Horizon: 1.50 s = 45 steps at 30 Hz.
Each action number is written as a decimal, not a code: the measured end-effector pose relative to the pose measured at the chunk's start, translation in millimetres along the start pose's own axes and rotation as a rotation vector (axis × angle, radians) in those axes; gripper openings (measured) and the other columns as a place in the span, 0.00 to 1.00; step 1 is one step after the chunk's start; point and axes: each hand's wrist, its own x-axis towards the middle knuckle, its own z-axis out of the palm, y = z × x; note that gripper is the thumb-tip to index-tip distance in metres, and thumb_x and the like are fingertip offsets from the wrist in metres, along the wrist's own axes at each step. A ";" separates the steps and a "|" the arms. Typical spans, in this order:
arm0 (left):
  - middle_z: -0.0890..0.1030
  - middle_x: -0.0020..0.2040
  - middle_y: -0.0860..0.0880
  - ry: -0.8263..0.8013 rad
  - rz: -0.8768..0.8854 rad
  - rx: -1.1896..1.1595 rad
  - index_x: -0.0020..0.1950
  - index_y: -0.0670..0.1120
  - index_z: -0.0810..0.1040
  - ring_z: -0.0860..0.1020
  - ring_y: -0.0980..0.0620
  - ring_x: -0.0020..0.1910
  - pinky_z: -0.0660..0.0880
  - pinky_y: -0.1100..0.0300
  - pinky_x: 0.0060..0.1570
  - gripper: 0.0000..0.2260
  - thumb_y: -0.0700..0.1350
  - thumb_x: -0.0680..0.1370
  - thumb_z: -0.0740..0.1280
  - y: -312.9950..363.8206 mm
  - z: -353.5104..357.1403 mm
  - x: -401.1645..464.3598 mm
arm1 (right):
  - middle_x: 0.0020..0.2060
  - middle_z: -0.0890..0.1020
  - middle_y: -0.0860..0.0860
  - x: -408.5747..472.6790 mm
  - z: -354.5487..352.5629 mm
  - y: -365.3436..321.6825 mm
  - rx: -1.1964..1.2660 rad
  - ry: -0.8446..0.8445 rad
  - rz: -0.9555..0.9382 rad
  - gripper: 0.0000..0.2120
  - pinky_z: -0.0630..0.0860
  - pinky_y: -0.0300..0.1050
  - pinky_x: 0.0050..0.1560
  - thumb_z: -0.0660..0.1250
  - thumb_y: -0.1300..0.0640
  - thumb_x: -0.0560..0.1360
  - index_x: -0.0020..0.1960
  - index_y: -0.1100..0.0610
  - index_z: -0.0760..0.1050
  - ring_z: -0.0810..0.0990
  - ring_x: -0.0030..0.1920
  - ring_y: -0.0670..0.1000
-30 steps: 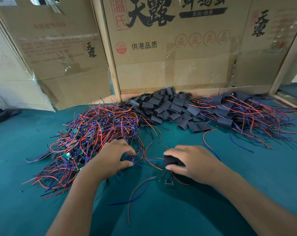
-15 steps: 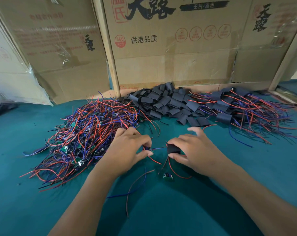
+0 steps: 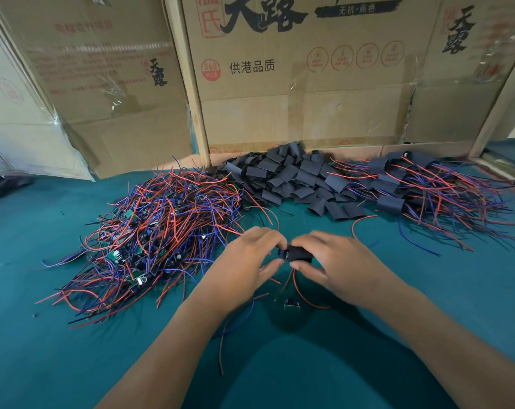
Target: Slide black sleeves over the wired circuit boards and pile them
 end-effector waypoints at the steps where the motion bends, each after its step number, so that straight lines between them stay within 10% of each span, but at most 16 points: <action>1: 0.76 0.47 0.54 -0.006 -0.006 -0.019 0.53 0.45 0.79 0.71 0.58 0.44 0.70 0.61 0.44 0.08 0.39 0.76 0.73 -1.4 -0.1 -0.9 | 0.51 0.79 0.49 -0.3 0.7 0.7 0.005 0.005 -0.007 0.17 0.72 0.50 0.49 0.61 0.43 0.81 0.65 0.50 0.73 0.78 0.50 0.54; 7: 0.80 0.44 0.48 -0.011 -0.003 -0.027 0.54 0.47 0.81 0.77 0.49 0.42 0.76 0.49 0.44 0.07 0.43 0.77 0.73 -6.0 -0.5 -1.5 | 0.50 0.80 0.49 -1.4 3.1 2.4 0.030 0.008 -0.039 0.16 0.71 0.49 0.46 0.62 0.44 0.80 0.64 0.51 0.75 0.78 0.48 0.55; 16: 0.80 0.52 0.50 0.026 0.038 -0.144 0.55 0.42 0.82 0.79 0.54 0.43 0.76 0.60 0.49 0.08 0.36 0.77 0.71 -7.9 -2.5 0.5 | 0.52 0.80 0.49 -1.1 4.9 9.5 0.148 -0.010 -0.012 0.15 0.72 0.50 0.52 0.63 0.45 0.80 0.63 0.51 0.74 0.77 0.50 0.53; 21: 0.77 0.30 0.50 0.072 -0.459 -0.647 0.42 0.43 0.78 0.74 0.52 0.25 0.70 0.60 0.24 0.10 0.44 0.82 0.66 0.5 -0.7 0.9 | 0.48 0.77 0.45 -2.2 3.1 11.2 0.215 0.025 0.008 0.14 0.73 0.50 0.49 0.62 0.44 0.80 0.62 0.49 0.74 0.74 0.46 0.48; 27: 0.75 0.33 0.46 -0.114 -0.681 -1.183 0.43 0.42 0.78 0.70 0.54 0.25 0.65 0.64 0.23 0.10 0.45 0.81 0.66 16.3 6.4 1.1 | 0.50 0.79 0.47 -3.0 -1.7 7.0 0.231 0.037 -0.017 0.15 0.76 0.53 0.49 0.61 0.44 0.80 0.63 0.50 0.73 0.78 0.48 0.51; 33: 0.72 0.29 0.47 -0.133 -0.786 -1.230 0.39 0.43 0.76 0.67 0.53 0.25 0.62 0.64 0.25 0.10 0.44 0.79 0.68 16.6 8.8 4.2 | 0.50 0.79 0.46 -2.8 -3.8 6.4 0.202 0.021 -0.026 0.27 0.75 0.51 0.50 0.52 0.35 0.77 0.64 0.51 0.74 0.77 0.49 0.50; 45: 0.77 0.33 0.48 -0.107 -0.841 -1.360 0.43 0.43 0.75 0.74 0.55 0.27 0.72 0.66 0.27 0.06 0.39 0.79 0.68 15.0 12.0 5.5 | 0.51 0.79 0.47 -3.3 -1.9 6.1 0.170 0.050 -0.057 0.17 0.75 0.49 0.50 0.64 0.44 0.79 0.64 0.52 0.74 0.77 0.48 0.49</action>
